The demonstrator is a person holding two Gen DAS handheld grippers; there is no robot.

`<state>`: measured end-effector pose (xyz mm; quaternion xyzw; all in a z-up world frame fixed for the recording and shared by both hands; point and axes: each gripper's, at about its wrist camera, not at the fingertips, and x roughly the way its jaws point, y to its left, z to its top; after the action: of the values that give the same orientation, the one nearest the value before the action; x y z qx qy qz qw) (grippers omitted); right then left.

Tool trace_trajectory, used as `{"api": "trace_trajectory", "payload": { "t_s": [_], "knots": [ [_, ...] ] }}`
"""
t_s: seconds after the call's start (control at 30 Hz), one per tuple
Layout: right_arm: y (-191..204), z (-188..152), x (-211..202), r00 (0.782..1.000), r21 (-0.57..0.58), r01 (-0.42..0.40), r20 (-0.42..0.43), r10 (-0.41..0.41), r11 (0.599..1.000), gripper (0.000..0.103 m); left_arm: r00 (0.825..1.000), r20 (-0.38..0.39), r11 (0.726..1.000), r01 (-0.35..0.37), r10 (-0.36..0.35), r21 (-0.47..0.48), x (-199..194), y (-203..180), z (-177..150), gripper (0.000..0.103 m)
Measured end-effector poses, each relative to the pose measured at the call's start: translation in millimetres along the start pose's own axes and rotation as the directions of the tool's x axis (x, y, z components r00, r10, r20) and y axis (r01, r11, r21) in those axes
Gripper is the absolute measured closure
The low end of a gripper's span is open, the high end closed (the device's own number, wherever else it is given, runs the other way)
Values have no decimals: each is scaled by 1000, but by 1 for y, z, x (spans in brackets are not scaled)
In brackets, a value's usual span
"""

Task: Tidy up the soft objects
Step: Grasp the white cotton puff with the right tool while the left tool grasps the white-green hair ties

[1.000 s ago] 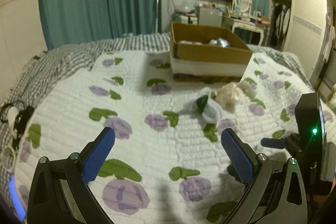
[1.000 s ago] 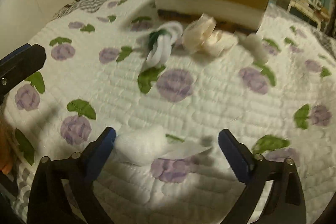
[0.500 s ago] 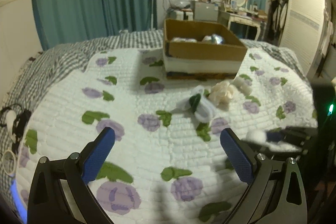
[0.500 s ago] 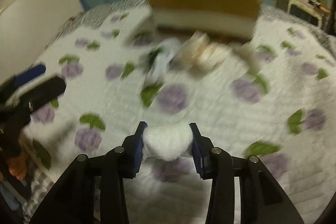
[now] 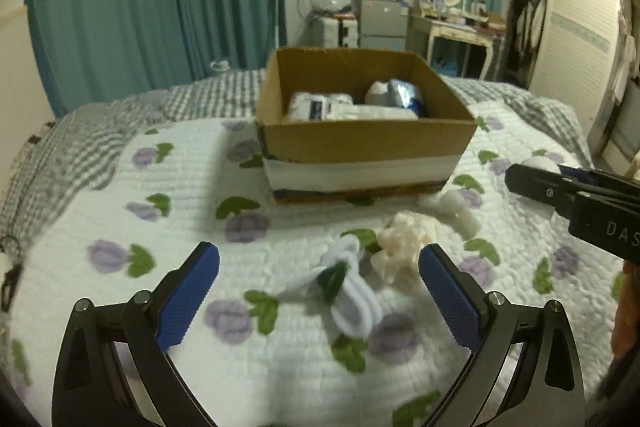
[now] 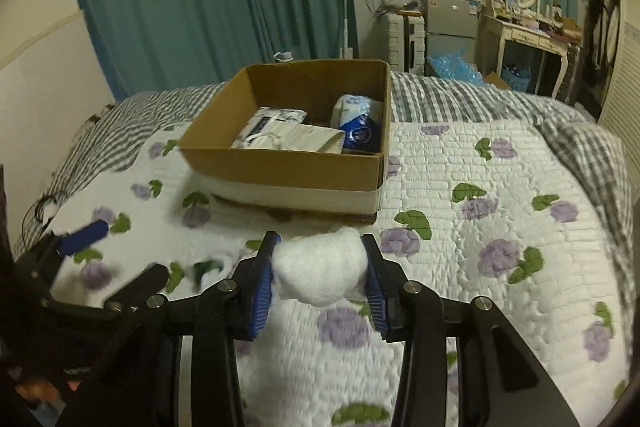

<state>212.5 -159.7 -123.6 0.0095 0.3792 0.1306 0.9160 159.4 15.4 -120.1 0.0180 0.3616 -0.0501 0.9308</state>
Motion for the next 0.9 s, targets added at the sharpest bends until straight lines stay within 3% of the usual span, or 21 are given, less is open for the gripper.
{"api": "trace_trajectory", "payload": {
  "t_s": [0.27,0.33,0.37,0.43,0.53,0.73,0.9],
  "knots": [
    [-14,-38,47,993,18,-5,-114,7,1000,63,994,-108,997,-13,22,75,52,-4,-39,17],
    [-16,-37,46,994,31,-24,-103,27,999,63,991,-130,996,-16,26,84,60,-6,-40,30],
    [-17,-37,46,994,35,-29,-100,32,999,63,990,-143,996,-9,21,83,64,-6,-40,41],
    [-17,-39,48,994,38,-28,-106,32,999,63,984,-177,998,29,-17,63,73,-4,-42,49],
    [-17,-42,49,993,36,-20,-118,24,999,63,981,-177,996,80,-74,31,70,0,-43,77],
    [-10,-44,36,996,28,-10,-89,12,1000,63,981,-162,994,108,-109,-13,53,9,-42,82],
    [-1,-49,16,998,32,-22,-65,24,999,63,989,-107,994,107,-106,3,23,10,-37,82]
  ]
}}
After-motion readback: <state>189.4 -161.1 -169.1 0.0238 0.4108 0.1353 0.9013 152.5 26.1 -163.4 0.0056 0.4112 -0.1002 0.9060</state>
